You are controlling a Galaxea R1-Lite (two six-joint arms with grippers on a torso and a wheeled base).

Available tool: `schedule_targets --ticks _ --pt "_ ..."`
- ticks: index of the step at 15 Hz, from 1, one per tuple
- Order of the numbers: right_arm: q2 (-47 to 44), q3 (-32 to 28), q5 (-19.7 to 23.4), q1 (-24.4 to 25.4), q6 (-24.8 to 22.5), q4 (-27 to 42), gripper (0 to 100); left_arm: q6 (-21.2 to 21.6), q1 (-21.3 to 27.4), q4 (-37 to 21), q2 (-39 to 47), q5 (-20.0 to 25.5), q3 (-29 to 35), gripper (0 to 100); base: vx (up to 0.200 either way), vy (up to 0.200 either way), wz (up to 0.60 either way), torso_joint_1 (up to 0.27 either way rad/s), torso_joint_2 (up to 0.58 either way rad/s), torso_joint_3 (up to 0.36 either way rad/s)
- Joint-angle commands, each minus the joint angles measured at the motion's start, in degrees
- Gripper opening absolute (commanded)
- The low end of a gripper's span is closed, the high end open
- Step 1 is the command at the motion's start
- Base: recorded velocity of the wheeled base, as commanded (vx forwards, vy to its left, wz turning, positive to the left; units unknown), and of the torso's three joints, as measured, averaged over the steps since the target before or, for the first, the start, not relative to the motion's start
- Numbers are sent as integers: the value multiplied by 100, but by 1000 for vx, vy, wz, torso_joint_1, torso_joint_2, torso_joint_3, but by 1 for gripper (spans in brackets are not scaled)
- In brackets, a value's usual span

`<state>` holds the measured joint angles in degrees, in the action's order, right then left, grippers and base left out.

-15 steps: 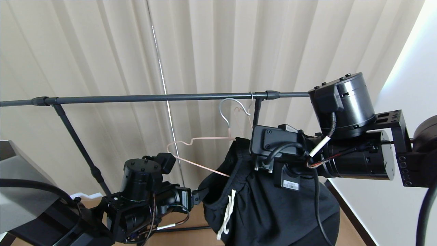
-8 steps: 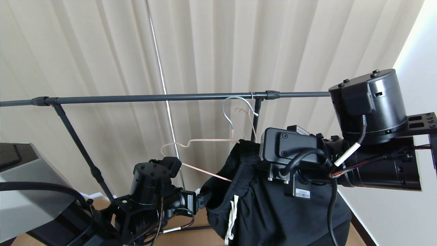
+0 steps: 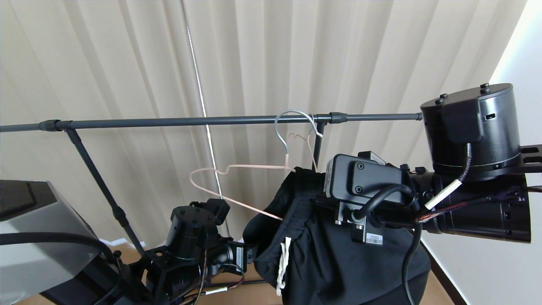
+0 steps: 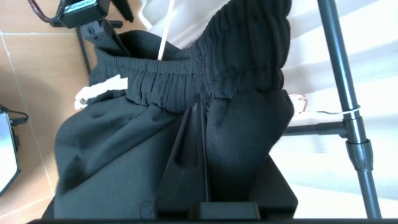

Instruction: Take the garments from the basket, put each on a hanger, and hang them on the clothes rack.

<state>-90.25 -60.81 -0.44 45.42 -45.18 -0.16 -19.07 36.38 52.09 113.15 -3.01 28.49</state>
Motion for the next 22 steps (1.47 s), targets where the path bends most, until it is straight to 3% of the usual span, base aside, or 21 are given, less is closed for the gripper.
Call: schedule_targets --ticks 1,8,11,17,22 --pt "42 7 0 2 0 -11 0 8 1 3 14 -15 -1 0 0 0 0 0 0 0" --pt "271 280 193 -271 202 -37 0 17 -96 3 -39 -24 25 0 0 0 0 0 0 0" --pt "385 500 492 -561 317 -37 0 105 -430 -6 -267 -59 113 0 0 0 0 0 0 0" --pt "324 965 598 -780 325 -46 0 333 -1010 -6 -531 -59 227 0 0 0 0 0 0 0" --pt "324 1739 615 -789 317 -740 0 465 -1309 -6 -531 -59 262 0 0 0 0 0 0 0"
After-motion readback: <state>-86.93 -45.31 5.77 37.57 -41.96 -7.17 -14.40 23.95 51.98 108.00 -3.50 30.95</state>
